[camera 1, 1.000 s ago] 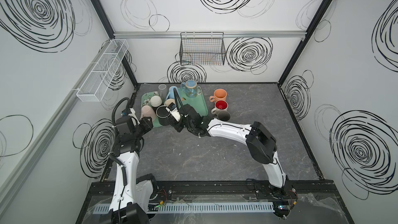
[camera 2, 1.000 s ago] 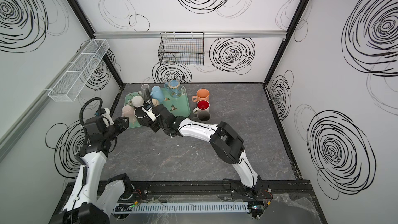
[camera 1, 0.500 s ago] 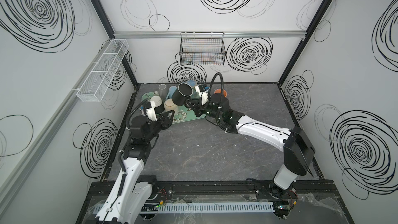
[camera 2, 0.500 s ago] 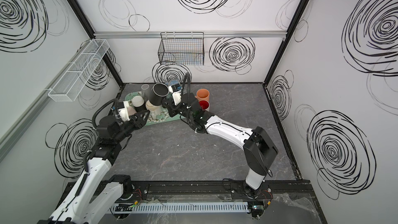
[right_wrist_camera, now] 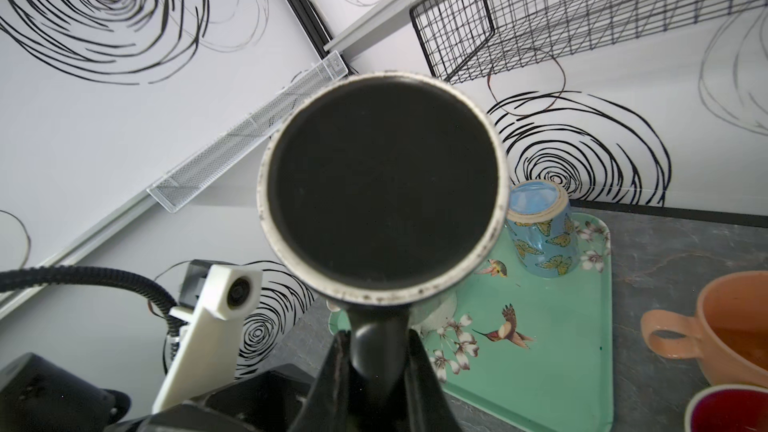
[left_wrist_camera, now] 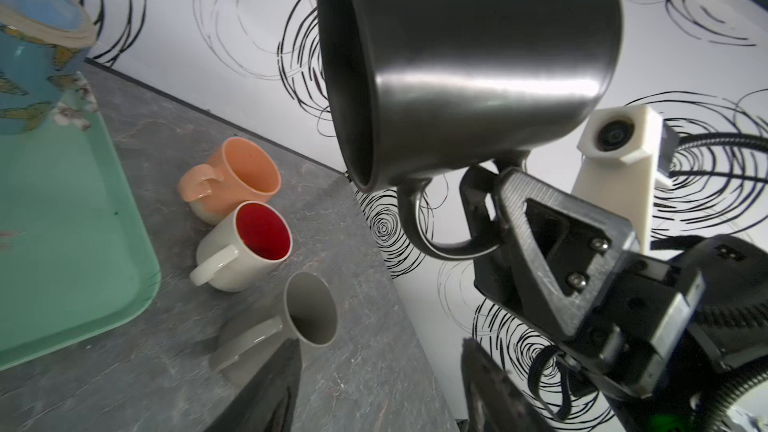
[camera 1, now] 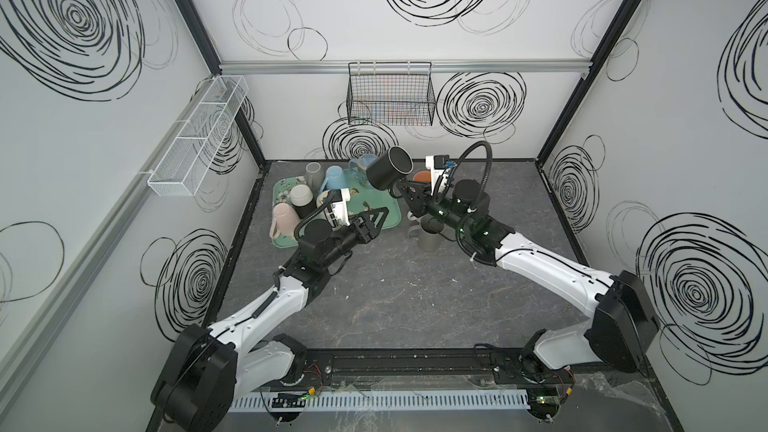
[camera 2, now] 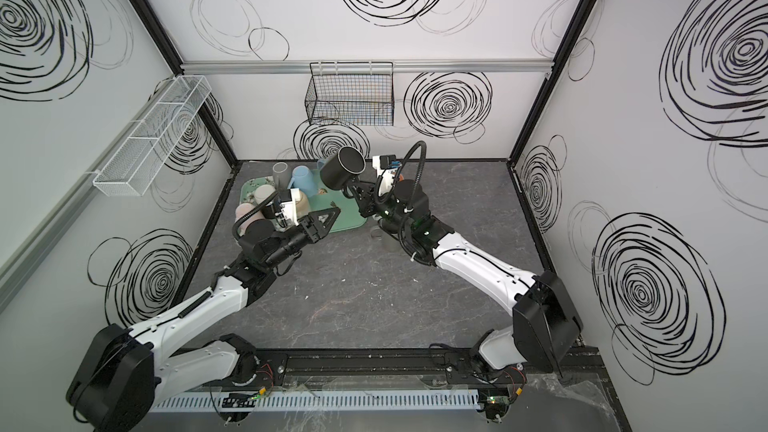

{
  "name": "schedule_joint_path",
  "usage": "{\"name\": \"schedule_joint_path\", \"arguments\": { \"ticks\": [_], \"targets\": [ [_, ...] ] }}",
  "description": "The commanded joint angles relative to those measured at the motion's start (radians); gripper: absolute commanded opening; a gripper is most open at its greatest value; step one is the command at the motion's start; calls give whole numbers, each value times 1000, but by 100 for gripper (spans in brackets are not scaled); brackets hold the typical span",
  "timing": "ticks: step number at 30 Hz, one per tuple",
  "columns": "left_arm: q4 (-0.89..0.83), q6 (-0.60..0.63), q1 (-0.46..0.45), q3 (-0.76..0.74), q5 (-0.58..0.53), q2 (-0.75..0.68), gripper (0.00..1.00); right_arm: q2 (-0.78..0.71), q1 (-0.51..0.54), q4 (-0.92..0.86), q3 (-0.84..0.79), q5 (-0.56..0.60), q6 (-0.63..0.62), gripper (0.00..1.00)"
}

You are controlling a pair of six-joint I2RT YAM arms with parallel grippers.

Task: Turn the mug right side up
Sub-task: 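Lift the black mug with the right gripper and tilt it toward the left gripper, then grasp the black mug with the left gripper from the right gripper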

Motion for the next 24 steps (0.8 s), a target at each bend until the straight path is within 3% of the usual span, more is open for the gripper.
{"name": "schedule_joint_path", "arguments": {
  "ticks": [1,6,12,20,24],
  "targets": [
    [261,-99,-14,61,-23,48,65,-90,-38,196,-14,-58,85,0],
    [376,-149,-42,127,-4,137,65,-153,-67,255,-78,-79,144,0],
    [385,-129,-98,198,0,221,66,-191,-84,308,-118,-118,197,0],
    [585,-268,-134,264,39,351,63,-227,-100,367,-168,-178,243,0],
    [561,-258,-142,293,42,350,60,-239,-115,372,-186,-174,251,0]
  ]
}}
